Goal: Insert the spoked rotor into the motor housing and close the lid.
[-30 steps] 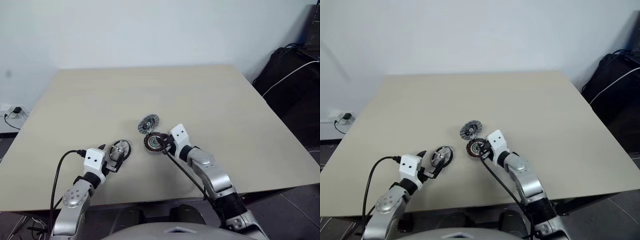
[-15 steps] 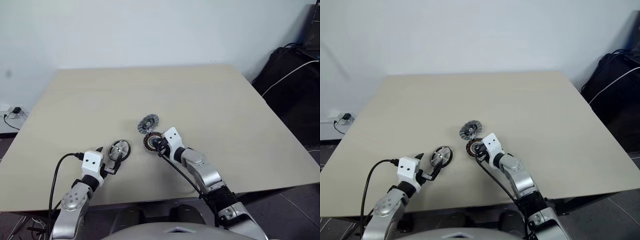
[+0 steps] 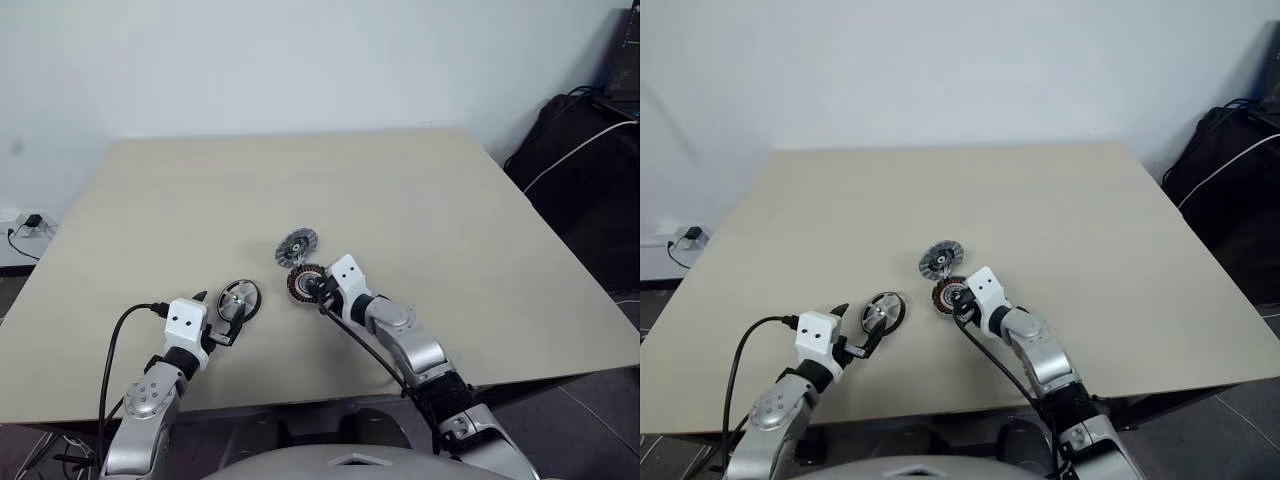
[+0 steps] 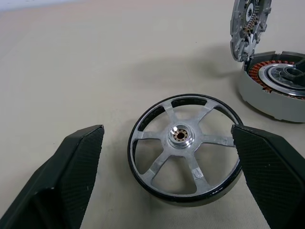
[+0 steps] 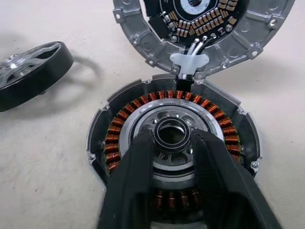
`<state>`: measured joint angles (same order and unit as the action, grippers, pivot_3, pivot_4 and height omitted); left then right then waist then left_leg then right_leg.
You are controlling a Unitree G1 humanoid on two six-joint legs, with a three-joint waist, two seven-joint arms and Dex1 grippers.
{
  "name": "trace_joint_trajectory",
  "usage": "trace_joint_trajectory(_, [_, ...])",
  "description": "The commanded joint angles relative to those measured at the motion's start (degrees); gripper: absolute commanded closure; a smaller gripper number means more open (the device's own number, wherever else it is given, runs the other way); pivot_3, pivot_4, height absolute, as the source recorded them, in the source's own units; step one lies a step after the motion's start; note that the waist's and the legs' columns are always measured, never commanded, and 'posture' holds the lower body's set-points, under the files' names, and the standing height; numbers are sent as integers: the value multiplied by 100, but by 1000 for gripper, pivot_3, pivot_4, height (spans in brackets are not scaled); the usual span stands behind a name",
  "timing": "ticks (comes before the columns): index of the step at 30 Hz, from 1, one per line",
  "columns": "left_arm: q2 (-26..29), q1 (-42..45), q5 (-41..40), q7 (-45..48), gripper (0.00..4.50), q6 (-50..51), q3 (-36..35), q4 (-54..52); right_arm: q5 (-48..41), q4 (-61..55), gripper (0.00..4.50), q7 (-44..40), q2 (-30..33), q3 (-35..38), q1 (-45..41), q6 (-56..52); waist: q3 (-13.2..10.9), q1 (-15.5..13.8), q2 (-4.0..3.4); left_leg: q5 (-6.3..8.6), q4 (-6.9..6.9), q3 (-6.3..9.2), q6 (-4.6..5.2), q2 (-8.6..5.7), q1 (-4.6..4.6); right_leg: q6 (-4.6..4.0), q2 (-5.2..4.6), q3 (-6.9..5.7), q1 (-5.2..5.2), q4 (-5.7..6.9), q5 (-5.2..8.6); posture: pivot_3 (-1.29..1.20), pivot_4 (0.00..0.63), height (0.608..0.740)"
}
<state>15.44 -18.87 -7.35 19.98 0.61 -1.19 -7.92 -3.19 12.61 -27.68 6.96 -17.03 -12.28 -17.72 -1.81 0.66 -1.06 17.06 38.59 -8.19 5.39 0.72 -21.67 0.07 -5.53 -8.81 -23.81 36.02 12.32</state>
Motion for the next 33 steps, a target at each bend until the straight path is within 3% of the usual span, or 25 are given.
trace_joint_trajectory(1, [-24,81,-3,-11,0,-108,-27,-172,-79,-363,2131,-47,-41,59,20,-16,-1,0,-1,0,0,0,0,0,0,0,0,0,0,0,0,0,0,740])
trace_joint_trajectory(2, [-25,75,-2,-14,0,-108,-29,-174,-115,-460,1826,-75,-33,79,37,-34,-1,0,-1,0,0,0,0,0,0,0,0,0,0,0,0,0,0,740])
trace_joint_trajectory(7, [-26,60,2,-25,0,-108,-44,-178,-293,-895,1826,-157,19,209,105,-168,0,-2,-1,0,0,0,0,0,0,0,-1,0,-1,0,0,0,0,740])
trace_joint_trajectory(10, [-45,56,-10,-45,0,-130,-64,-170,-318,-1026,2405,-9,-20,306,109,-138,0,-3,0,0,0,0,0,0,0,0,-1,0,-1,0,0,0,0,740])
trace_joint_trajectory(16, [-386,155,-170,-587,0,102,-405,-104,-348,-1520,4378,185,-48,411,270,-223,-1,-6,0,0,-2,0,0,0,0,0,-1,1,-2,0,0,0,0,740])
trace_joint_trajectory(22, [-935,684,-662,-1515,0,1996,-894,-174,-375,-1900,4378,239,41,454,440,-409,-1,-10,9,-1,0,2,0,0,0,21,0,-1,3,-1,-12,0,0,740])
trace_joint_trajectory(26, [-1038,1103,-1577,-1017,0,3003,-926,-185,-358,-2023,4378,264,58,455,491,-466,-10,-13,28,-1,5,2,0,0,0,28,2,-1,5,-1,-16,0,0,740])
trace_joint_trajectory(33, [-1090,1406,-2151,-843,0,3960,-874,-228,-328,-2251,4378,377,102,510,617,-502,-6,-2,34,-2,5,2,-1,-4,-1,28,3,4,8,-1,-17,0,0,740])
